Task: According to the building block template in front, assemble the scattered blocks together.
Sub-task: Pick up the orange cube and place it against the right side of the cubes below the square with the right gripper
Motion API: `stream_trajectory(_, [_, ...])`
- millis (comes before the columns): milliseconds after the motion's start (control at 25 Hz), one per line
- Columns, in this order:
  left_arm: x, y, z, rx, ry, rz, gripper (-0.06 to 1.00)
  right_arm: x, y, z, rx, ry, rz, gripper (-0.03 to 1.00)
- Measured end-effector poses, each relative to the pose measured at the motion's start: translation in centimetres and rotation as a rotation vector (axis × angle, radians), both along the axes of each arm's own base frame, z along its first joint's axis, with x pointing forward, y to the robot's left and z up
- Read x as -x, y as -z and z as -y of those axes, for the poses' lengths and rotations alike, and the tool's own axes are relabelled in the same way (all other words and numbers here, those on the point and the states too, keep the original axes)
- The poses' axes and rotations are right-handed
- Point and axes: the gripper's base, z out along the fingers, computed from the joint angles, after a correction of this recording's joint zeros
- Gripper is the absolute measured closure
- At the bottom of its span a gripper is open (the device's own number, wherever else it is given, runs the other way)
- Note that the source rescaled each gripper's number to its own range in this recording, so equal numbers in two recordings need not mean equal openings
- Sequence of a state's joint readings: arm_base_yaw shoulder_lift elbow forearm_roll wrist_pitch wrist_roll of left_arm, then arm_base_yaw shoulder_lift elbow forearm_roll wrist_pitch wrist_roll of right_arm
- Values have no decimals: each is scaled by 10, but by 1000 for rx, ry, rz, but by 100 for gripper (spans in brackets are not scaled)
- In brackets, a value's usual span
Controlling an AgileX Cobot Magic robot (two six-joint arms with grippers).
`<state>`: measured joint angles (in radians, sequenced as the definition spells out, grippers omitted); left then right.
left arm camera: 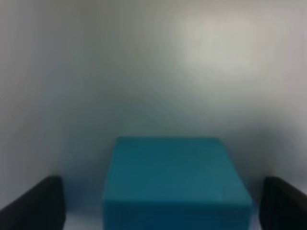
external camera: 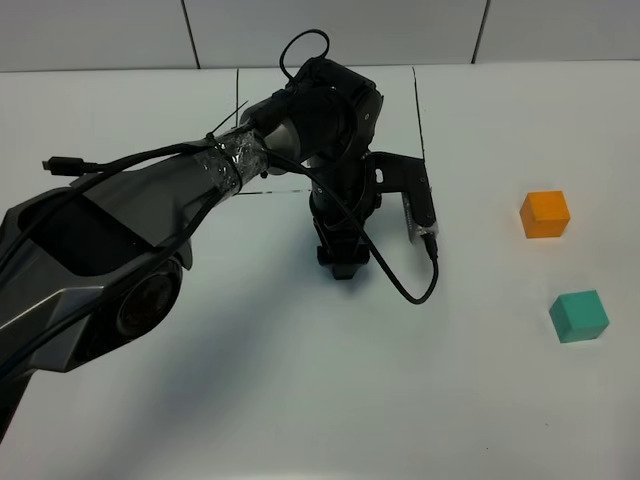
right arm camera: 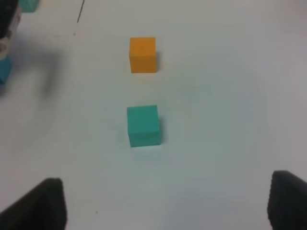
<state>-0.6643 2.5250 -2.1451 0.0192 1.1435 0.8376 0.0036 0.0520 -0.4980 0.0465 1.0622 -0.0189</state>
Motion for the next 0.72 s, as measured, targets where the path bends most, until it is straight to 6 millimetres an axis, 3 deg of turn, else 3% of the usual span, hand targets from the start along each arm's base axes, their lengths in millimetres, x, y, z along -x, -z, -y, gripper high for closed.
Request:
stream_trajectory(80, [0,-9,0,15,-16,17,-3,0,0,0,0,0,0,25])
stream_trajectory(160, [0,-24,0,36,-36,42,-6,0,0,0,-1,0,1,25])
stream_trajectory(480, [0,-95,-10,139,-162,147,-4,0,0,0,-2,-1,1,25])
stream_trajectory(720, [-13,-135,-43,208,-351,204,-1,0,0,0,-2,-1,1,25])
